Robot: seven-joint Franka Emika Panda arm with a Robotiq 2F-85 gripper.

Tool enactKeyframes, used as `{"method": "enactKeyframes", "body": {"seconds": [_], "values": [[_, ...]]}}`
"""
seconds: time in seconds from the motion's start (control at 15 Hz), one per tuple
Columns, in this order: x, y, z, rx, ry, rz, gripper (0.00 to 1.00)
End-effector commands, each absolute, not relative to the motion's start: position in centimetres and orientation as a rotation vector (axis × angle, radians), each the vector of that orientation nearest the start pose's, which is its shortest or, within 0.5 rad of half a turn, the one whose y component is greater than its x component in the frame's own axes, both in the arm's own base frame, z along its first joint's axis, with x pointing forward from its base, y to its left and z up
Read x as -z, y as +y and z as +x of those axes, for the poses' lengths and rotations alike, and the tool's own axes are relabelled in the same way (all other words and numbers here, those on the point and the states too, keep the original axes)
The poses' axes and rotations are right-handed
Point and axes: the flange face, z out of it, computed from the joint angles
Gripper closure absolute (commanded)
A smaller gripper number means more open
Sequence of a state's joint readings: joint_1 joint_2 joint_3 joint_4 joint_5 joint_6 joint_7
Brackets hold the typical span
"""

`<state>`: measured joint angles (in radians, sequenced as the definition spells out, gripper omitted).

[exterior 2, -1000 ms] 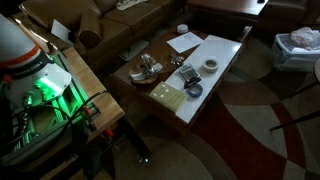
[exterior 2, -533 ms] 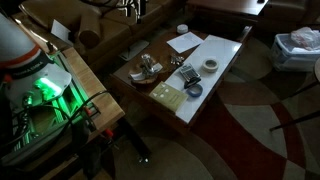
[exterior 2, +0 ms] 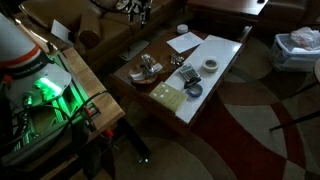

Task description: Put the can on the left side of the book

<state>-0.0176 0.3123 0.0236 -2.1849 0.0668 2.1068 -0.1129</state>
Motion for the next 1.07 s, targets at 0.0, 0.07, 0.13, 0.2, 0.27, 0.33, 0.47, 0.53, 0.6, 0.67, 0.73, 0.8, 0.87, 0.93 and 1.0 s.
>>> {"method": "enactKeyframes", "body": {"seconds": [0.0, 0.07, 0.13, 0.2, 0.27, 0.33, 0.47, 0.53, 0.6, 0.67, 0.73, 0.8, 0.87, 0.93, 1.0], "values": [[-19.7, 0.6, 52.9, -0.576, -0.093, -2.993, 0.00], [-17.9, 0.7, 54.3, -0.533, -0.053, -2.995, 0.00], [-16.7, 1.0, 55.1, -0.518, -0.059, -2.997, 0.00], [-14.5, 1.5, 56.2, -0.531, -0.044, -3.005, 0.00], [-13.2, 1.7, 56.7, -0.537, -0.057, -2.992, 0.00], [-11.4, 1.9, 57.1, -0.558, -0.049, -2.998, 0.00], [-8.4, 2.3, 57.3, -0.625, -0.069, -2.955, 0.00], [-7.0, 2.6, 57.3, -0.657, -0.093, -2.931, 0.00], [-5.4, 3.1, 56.9, -0.716, -0.149, -2.866, 0.00], [-4.5, 3.5, 56.8, -0.743, -0.218, -2.819, 0.00], [-6.4, 3.1, 56.2, -0.697, -0.159, -2.914, 0.00], [-5.3, 3.5, 56.2, -0.726, -0.190, -2.884, 0.00], [-4.6, 3.7, 56.3, -0.736, -0.206, -2.868, 0.00], [-4.3, 3.7, 56.4, -0.739, -0.212, -2.860, 0.00], [-4.2, 3.7, 56.6, -0.737, -0.215, -2.858, 0.00]]}}
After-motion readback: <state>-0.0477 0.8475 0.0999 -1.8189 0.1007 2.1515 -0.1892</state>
